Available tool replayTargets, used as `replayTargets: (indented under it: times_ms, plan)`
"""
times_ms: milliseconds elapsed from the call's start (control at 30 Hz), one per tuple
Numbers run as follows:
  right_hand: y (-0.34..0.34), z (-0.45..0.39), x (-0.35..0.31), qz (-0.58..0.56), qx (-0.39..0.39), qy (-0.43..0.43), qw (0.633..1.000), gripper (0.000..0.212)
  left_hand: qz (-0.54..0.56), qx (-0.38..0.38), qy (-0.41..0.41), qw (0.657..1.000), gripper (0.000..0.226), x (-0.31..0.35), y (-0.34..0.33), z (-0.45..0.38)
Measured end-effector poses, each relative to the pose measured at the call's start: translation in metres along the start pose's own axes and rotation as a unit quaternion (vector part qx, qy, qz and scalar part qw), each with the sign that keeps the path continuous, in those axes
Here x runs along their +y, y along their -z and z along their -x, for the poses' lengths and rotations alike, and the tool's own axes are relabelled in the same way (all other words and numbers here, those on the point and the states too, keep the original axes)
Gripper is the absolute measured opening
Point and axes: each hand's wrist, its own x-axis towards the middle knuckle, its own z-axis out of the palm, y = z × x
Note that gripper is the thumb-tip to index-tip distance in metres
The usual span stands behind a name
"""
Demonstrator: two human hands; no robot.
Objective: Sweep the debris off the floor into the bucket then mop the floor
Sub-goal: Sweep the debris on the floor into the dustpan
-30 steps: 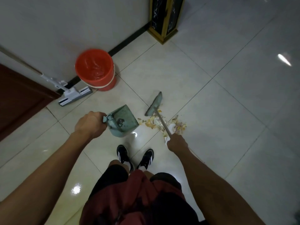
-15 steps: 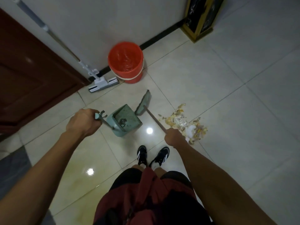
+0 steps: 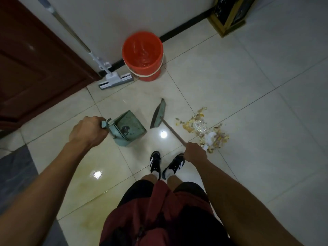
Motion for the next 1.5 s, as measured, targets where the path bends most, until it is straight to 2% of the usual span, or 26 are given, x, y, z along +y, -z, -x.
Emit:
replayTargets:
  times_ms: [233, 467, 567, 800, 1033, 1233, 1367, 1500]
  plan:
    - [0.016, 0.012, 0.038, 0.025, 0.026, -0.033, 0.999, 0.028, -0.023, -0.014, -0.078, 0.997, 0.011, 0.067, -0.002, -0.021]
    - [0.03, 0.038, 0.1, 0.026, 0.062, -0.106, 0.992, 0.029, -0.058, -0.008, -0.174, 0.983, 0.012, 0.145, 0.012, -0.035]
    - [0.034, 0.047, 0.124, 0.01, 0.072, -0.141, 0.987, 0.029, -0.066, -0.022, -0.203, 0.977, 0.005, 0.169, 0.013, -0.038]
    - [0.057, 0.056, 0.147, -0.088, 0.082, -0.178, 0.977, 0.029, -0.096, -0.017, -0.266, 0.959, 0.005, 0.216, 0.018, -0.038]
    - [0.081, 0.037, 0.135, -0.166, 0.093, -0.185, 0.964, 0.029, -0.086, -0.016, -0.294, 0.952, 0.009, 0.241, 0.039, -0.059]
    - [0.101, -0.003, 0.097, -0.195, 0.094, -0.19, 0.958, 0.026, -0.113, 0.002, -0.316, 0.942, 0.011, 0.256, 0.067, -0.092]
    - [0.11, -0.036, 0.066, -0.246, 0.084, -0.21, 0.943, 0.029, -0.158, -0.019, -0.346, 0.925, 0.016, 0.27, 0.084, -0.139]
    - [0.106, -0.045, 0.027, -0.288, 0.076, -0.276, 0.914, 0.027, -0.199, -0.054, -0.399, 0.893, 0.013, 0.285, 0.099, -0.195]
